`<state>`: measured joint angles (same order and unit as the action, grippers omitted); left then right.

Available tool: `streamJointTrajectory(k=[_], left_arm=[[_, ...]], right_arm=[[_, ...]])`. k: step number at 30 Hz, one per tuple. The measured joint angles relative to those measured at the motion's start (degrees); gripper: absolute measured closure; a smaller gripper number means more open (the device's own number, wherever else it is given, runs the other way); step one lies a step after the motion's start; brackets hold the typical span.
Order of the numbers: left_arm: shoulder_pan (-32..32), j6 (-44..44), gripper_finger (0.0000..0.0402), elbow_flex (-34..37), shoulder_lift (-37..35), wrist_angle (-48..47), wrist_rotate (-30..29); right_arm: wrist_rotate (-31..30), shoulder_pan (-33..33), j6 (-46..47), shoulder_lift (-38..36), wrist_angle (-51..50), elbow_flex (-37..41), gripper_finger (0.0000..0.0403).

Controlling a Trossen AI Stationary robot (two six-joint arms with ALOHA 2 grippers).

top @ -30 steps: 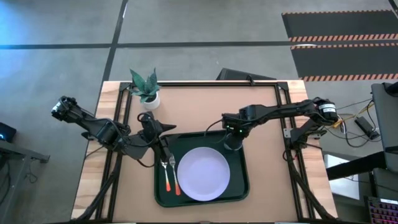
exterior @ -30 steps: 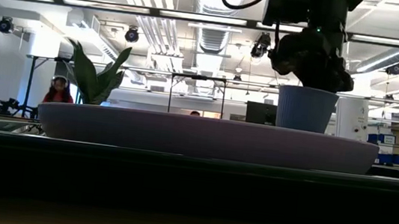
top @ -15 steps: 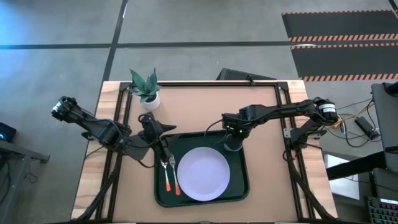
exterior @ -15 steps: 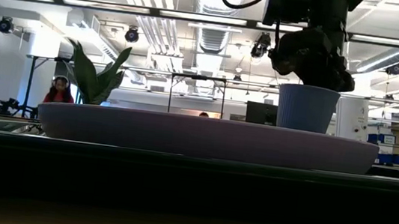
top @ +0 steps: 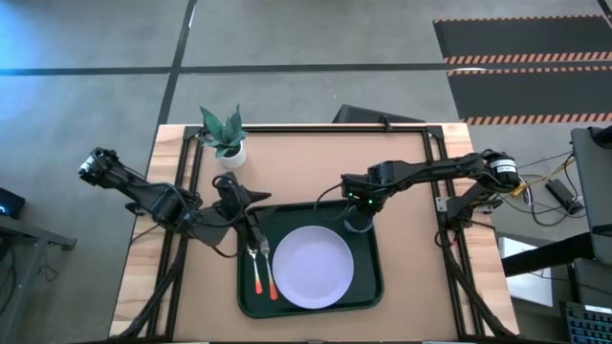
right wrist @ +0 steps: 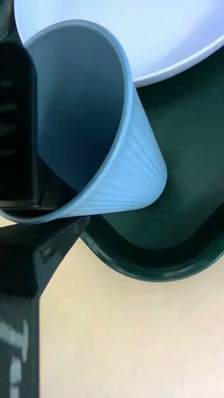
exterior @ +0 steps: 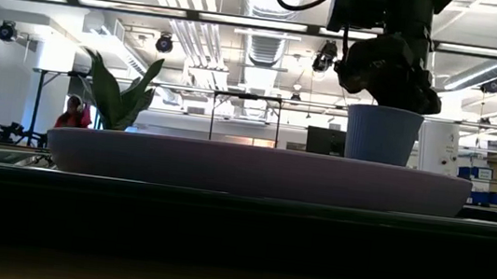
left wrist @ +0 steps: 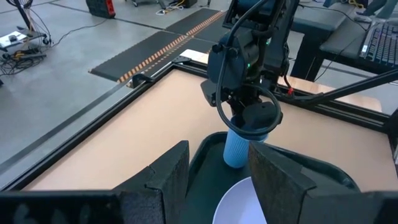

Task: Pick and place plate/cup/fork/spoon on tray
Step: Put the blue glass on the top right of the dark green tray

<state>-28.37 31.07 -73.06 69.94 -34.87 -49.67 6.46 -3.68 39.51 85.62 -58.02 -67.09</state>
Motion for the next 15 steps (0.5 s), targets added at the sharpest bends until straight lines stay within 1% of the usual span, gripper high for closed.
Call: streamJointTrajectory(k=[8,15], left_arm=[[-0.01,0.00,0.0253,0.04,-0.73,0.02,0.00],[0.01,0.02,0.0253,0.11,-0.76,0.00,0.00]], right_arm=[[0.00,0.00,-0.80,0.00,0.30,0.00,0.0389],[-0.02,0.04,-2.15,-0.02,1.47,0.02,0.0351]])
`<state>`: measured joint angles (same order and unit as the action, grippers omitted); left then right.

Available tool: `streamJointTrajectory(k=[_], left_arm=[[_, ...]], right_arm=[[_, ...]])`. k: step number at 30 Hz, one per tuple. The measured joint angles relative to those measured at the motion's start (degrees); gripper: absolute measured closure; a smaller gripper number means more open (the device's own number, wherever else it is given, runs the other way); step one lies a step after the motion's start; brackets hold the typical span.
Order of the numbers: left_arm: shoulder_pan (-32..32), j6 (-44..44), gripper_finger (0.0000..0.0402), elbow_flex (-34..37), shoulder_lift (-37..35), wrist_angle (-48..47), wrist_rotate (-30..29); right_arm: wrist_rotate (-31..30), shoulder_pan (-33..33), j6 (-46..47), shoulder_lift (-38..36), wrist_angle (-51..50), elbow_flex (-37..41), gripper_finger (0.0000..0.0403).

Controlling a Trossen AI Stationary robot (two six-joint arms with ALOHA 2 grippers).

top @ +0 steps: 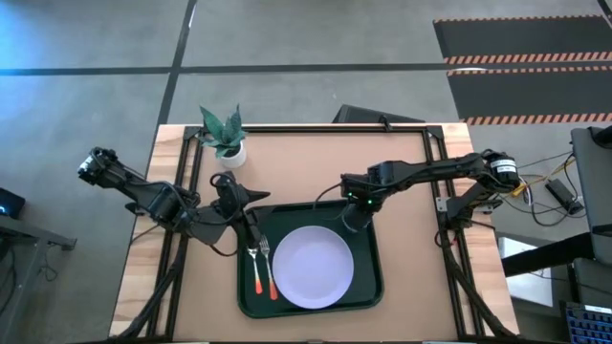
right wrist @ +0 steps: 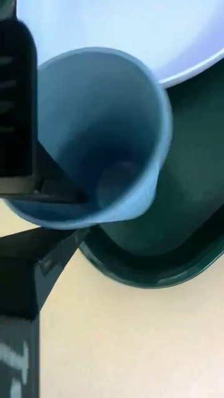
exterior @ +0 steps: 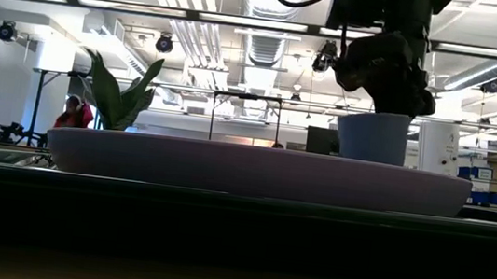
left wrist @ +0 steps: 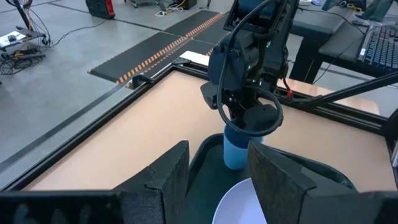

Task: Pick and place plate/cup/fork/spoon on tray
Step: Put the blue glass on the top right of the dark green tray

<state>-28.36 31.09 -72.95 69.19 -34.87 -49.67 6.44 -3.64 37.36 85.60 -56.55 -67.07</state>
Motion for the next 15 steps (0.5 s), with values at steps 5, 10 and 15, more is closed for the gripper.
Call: streamJointTrajectory(k=[5,10,15], left_arm=[[-0.01,-0.02,0.0253,0.08,0.00,0.00,0.00],[0.00,-0.02,0.0253,0.13,0.00,-0.01,0.00],[0.00,-0.02,0.0253,0.17,0.00,-0.02,0.00]], right_arm=[[0.00,0.00,-0.52,0.00,0.78,0.00,0.0327],[0.00,0.00,-1.05,0.00,0.82,0.00,0.0315],[0.00,0.00,-1.48,-0.15,0.47,-0.16,0.0308]])
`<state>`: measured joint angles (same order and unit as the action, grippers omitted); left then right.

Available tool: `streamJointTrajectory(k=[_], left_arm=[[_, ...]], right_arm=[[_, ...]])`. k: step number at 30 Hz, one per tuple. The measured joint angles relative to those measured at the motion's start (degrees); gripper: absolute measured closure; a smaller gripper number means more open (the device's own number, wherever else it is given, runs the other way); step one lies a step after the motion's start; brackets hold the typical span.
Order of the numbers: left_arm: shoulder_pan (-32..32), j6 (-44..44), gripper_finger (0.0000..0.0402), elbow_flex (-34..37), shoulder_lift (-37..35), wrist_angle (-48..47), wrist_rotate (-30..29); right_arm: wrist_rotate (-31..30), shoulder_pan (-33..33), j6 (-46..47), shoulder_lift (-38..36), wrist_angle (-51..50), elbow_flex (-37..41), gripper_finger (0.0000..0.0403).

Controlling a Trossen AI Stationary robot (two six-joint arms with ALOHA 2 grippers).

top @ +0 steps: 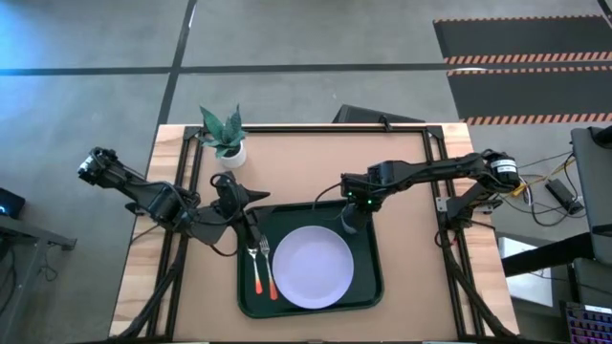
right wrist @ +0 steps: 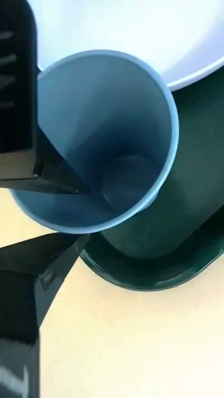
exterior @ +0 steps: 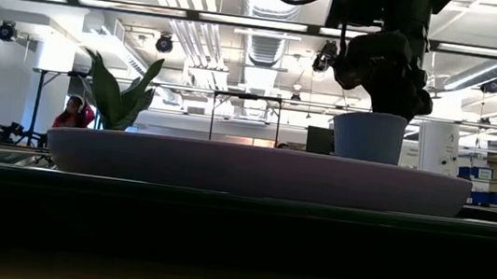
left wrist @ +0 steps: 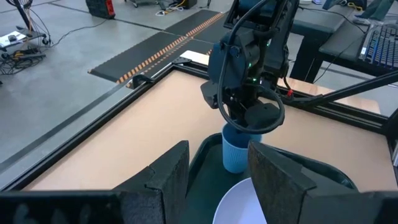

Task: Pick and place plate/cup/fork/spoon on tray
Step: Put the blue glass on the top right of the dark green tray, then adjust the dark green tray

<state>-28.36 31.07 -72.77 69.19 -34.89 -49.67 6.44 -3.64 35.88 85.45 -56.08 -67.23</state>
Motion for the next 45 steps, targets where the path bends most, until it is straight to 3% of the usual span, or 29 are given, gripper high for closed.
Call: streamJointTrajectory(k=[17,25,31,39,45], left_arm=[[0.00,-0.13,0.0253,0.04,-0.02,-0.11,0.00],[0.00,-0.47,0.0253,0.07,-0.24,-1.29,0.00],[0.00,-0.32,0.0253,0.13,-1.46,-2.32,-0.02],[-0.20,-0.46,0.0253,0.62,-2.91,-2.10,-0.02],[-0.20,-1.51,0.0253,2.82,-2.66,-2.12,1.76]], right_arm=[[0.00,0.00,-2.23,-4.05,-10.99,-19.68,0.0290],[-2.49,0.00,-5.78,-10.19,-11.13,-27.49,0.0292],[-11.28,0.00,-7.33,-17.04,-11.01,-30.58,0.0308],[-12.65,0.02,-7.93,-23.55,-8.71,-30.94,0.0319],[-12.48,0.02,-6.77,-23.48,-8.37,-30.52,0.0315]])
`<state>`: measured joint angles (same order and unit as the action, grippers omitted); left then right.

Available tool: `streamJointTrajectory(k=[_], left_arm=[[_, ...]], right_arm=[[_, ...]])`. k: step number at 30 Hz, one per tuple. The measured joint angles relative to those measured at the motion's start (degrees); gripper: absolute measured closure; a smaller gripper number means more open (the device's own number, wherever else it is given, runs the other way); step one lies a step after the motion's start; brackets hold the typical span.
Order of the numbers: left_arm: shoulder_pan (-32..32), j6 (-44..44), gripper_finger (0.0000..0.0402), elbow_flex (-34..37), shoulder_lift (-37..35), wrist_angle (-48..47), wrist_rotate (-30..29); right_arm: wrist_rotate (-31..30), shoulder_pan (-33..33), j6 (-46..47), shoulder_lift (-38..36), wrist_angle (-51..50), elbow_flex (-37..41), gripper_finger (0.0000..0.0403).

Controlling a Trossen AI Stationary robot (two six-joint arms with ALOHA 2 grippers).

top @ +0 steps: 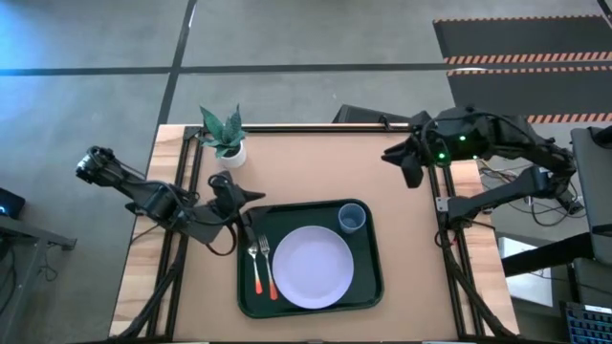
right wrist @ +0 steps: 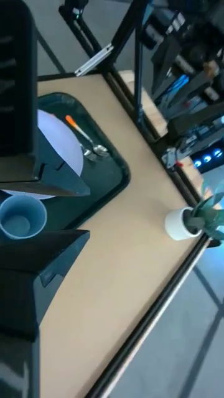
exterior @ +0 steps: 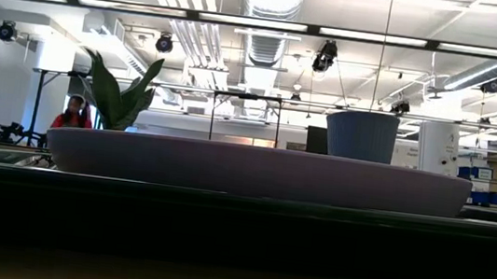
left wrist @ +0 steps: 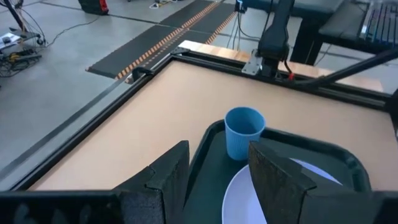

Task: Pick and place plate/cup/fork/spoon on tray
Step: Adjust the dark green tray

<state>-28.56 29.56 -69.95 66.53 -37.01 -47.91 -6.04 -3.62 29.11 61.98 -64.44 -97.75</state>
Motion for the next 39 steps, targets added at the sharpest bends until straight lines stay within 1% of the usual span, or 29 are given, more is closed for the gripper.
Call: streamJointTrajectory(k=[3,7,10,13,16,23,28,31,36,39], left_arm=[[0.00,0.00,0.0253,0.24,0.50,0.07,0.22],[0.01,0.04,0.0253,0.24,0.64,0.75,0.34],[0.04,0.04,0.0253,0.24,0.69,0.47,2.17],[0.09,0.11,0.0253,0.24,0.67,0.94,1.97],[0.09,0.09,0.0253,0.24,0.87,2.21,1.81],[0.13,0.07,0.0253,0.22,0.93,3.54,-0.23],[0.16,0.06,0.0253,0.31,1.07,3.66,-0.21],[0.79,-0.15,0.0253,0.70,1.69,3.69,-0.52],[2.22,-0.39,0.0253,0.99,2.68,6.77,-0.72],[3.04,-0.41,0.0253,0.99,2.72,6.53,-0.71]], right_arm=[[0.12,0.00,0.26,1.28,-0.12,0.62,0.0312],[2.10,0.00,0.67,3.41,-0.11,0.85,0.0310],[3.54,0.00,0.92,4.89,-0.17,0.85,0.0313],[4.90,-0.02,0.53,6.20,-0.57,0.85,0.0319],[5.03,-0.02,-0.19,6.92,-1.71,0.85,0.0323],[5.01,-0.02,-0.47,7.05,-1.88,0.85,0.0323],[4.98,-0.02,-0.90,6.70,-1.79,0.85,0.0323],[4.98,-0.02,-1.86,6.67,-1.79,0.85,0.0323],[4.98,-0.02,-2.67,6.69,-1.82,0.85,0.0323],[4.98,-0.02,-2.81,6.69,-2.34,0.85,0.0323]])
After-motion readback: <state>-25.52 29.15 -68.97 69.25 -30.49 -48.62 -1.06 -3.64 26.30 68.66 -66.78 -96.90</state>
